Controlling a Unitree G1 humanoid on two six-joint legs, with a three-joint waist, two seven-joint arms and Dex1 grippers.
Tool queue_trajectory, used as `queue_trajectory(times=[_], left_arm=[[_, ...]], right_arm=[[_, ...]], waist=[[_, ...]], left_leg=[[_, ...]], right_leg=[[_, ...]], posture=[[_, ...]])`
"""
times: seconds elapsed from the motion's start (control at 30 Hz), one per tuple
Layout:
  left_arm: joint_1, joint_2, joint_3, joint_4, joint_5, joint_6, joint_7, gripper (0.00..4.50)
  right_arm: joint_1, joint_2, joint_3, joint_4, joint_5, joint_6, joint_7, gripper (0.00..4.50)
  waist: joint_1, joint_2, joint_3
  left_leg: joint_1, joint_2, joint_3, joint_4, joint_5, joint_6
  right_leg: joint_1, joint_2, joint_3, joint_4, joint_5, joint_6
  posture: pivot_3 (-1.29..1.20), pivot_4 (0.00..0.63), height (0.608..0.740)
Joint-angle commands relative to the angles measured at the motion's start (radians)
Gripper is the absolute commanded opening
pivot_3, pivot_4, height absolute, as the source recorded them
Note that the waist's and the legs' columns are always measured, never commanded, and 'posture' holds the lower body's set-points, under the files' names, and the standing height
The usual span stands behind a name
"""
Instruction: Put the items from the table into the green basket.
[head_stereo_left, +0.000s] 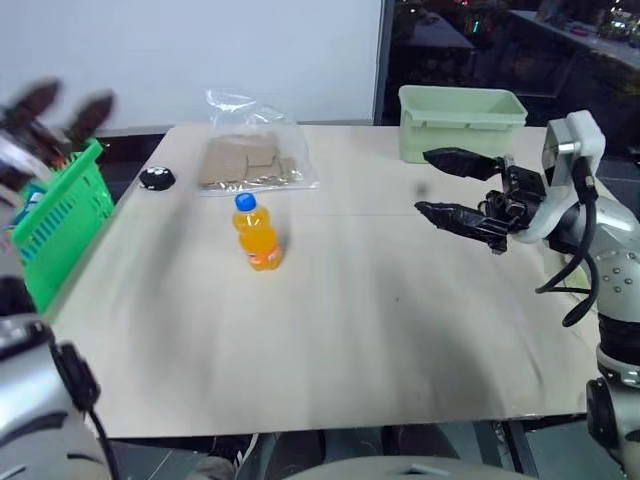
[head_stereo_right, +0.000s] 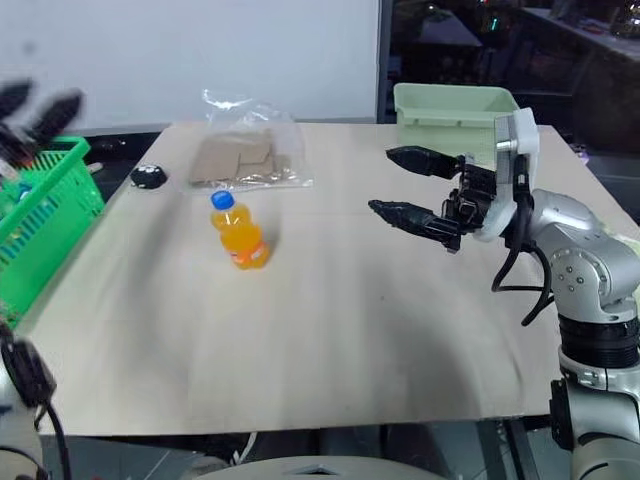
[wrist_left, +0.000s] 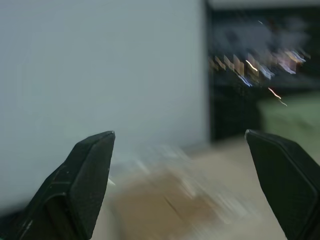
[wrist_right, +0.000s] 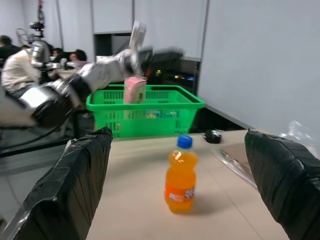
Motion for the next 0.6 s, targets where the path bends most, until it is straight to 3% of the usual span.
queue_trajectory(times=[0.03,0.17,0.33,0.47,0.6], left_arm=[[0.164,0.033,0.048,-0.198,-0.054,0.088,-0.083,4.41],[0.373,0.026,0.066,-0.289,0.002,0.083,-0.085,4.41],[0.491,-0.044,-0.018,-0.364,0.087,-0.025,-0.074,4.41],[0.442,-0.204,-0.116,-0.36,0.137,-0.117,0.021,4.41],[0.376,-0.287,-0.163,-0.319,0.173,-0.157,0.076,4.41]], right_arm=[[0.026,-0.038,-0.046,-0.007,-0.006,-0.012,0.01,4.5],[0.136,-0.116,-0.067,0.0,-0.058,-0.035,0.06,4.5],[0.229,-0.176,-0.056,0.002,-0.122,-0.075,0.1,4.5],[0.235,-0.174,-0.058,0.005,-0.135,-0.083,0.099,4.5],[0.233,-0.173,-0.058,0.005,-0.136,-0.084,0.095,4.5]], waist=[[-0.005,0.0,0.0],[0.003,0.002,0.0],[0.021,0.007,0.003],[0.026,0.008,0.003],[0.028,0.006,0.003]], left_leg=[[0.0,0.0,-0.001,0.0,0.0,0.0],[0.0,0.0,-0.003,0.0,0.0,0.0],[0.002,-0.001,0.0,0.001,0.0,0.0],[0.007,-0.001,0.002,0.001,0.0,0.0],[0.011,-0.001,0.002,0.001,0.0,0.0]], right_leg=[[0.0,0.0,-0.001,0.0,0.0,0.0],[0.001,0.0,-0.003,-0.002,-0.001,-0.001],[0.003,-0.001,-0.001,-0.003,-0.002,-0.003],[0.008,-0.001,0.0,-0.003,-0.004,-0.001],[0.013,-0.001,0.001,-0.004,-0.002,0.001]], posture=[[-0.01,0.007,0.74],[-0.01,0.01,0.74],[-0.03,0.017,0.74],[-0.04,0.02,0.74],[-0.04,0.019,0.74]])
